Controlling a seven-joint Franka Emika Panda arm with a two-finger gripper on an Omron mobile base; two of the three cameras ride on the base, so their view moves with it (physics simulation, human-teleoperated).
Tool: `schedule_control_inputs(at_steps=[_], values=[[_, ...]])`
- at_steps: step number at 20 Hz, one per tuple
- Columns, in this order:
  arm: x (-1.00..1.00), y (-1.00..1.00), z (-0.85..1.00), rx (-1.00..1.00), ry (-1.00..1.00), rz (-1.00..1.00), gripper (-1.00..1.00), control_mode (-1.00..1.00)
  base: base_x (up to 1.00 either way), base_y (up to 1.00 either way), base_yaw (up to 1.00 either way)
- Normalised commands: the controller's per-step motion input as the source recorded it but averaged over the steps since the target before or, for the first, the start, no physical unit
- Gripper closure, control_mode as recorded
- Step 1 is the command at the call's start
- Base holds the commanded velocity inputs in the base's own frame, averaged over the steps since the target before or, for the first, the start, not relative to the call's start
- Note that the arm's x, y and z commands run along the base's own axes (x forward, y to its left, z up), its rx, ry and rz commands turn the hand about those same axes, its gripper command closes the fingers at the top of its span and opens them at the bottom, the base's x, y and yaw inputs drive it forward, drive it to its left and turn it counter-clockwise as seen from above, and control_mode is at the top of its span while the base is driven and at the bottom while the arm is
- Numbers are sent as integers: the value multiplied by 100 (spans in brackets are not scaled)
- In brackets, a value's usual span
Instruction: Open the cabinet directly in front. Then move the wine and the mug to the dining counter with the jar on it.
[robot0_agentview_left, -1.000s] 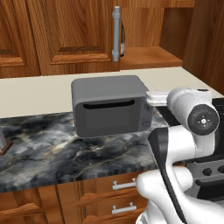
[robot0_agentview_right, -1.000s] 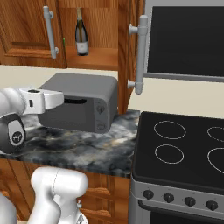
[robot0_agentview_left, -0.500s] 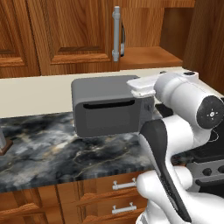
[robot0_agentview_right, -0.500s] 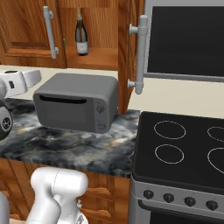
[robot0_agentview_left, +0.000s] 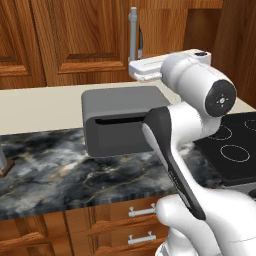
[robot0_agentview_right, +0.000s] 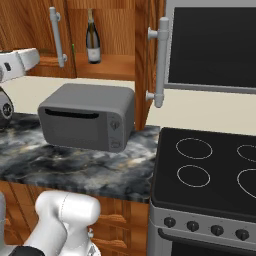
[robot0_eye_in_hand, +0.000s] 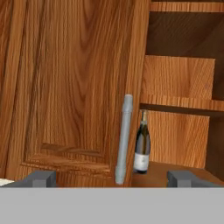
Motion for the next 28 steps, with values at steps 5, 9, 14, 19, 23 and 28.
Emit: schedule_control_inputs(at_steps=[5, 9, 14, 19, 23, 28], values=[[60, -1, 28, 0, 3, 0, -100, -100, 0, 0, 0], [58, -8, 0, 0, 10, 1, -100, -100, 0, 0, 0], [36, -25, -2, 1, 7, 0, -100, -100, 0, 0, 0], [16, 3, -29, 0, 9, 1, -100, -100, 0, 0, 0], [3, 13, -33, 0, 7, 0, -100, -100, 0, 0, 0], [31, 4, -14, 0, 2, 0, -100, -100, 0, 0, 0]])
